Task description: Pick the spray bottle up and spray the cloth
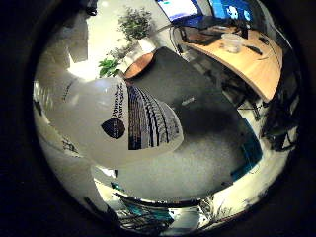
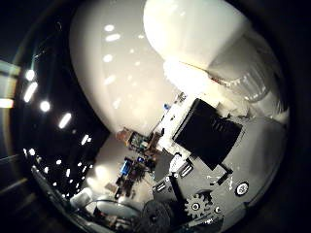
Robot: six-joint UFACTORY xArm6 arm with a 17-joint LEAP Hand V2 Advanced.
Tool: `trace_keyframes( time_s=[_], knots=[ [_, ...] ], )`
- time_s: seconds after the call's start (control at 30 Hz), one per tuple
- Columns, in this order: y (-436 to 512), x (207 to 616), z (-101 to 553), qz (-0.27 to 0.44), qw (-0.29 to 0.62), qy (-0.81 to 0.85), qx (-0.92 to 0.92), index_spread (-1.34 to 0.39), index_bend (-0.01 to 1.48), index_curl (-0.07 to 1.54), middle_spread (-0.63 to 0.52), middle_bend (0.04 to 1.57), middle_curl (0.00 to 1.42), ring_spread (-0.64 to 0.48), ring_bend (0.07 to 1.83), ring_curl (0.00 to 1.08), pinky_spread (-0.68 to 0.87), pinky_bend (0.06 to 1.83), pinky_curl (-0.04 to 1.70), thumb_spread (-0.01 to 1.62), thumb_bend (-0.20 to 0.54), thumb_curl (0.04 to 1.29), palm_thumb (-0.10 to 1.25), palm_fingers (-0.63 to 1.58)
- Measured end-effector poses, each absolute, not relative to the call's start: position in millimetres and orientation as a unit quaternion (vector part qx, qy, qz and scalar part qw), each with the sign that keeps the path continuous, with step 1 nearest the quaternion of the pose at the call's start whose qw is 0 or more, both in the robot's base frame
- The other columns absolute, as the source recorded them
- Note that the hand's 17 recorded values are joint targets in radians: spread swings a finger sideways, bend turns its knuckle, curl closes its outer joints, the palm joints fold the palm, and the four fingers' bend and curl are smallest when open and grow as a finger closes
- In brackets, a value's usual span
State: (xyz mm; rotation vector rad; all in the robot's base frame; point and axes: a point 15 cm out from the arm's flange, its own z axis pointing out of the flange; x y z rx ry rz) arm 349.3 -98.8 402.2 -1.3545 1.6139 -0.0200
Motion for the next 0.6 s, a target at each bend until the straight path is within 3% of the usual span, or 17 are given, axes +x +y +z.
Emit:
trace_keyframes(
  time_s=[0.33,0.6],
  knots=[
    [-15.1,339.3,462.3,0.047,0.444,0.615,-0.650,-0.24,1.20,0.66,-0.18,1.32,0.77,-0.20,1.46,0.58,-0.33,1.30,0.59,1.04,-0.008,1.09,0.95,1.23],
    [82.0,328.4,468.9,0.125,0.385,0.566,-0.718,-0.24,1.21,0.66,-0.18,1.32,0.77,-0.20,1.46,0.58,-0.33,1.29,0.60,1.02,-0.007,1.11,0.95,1.22]
  ],
)
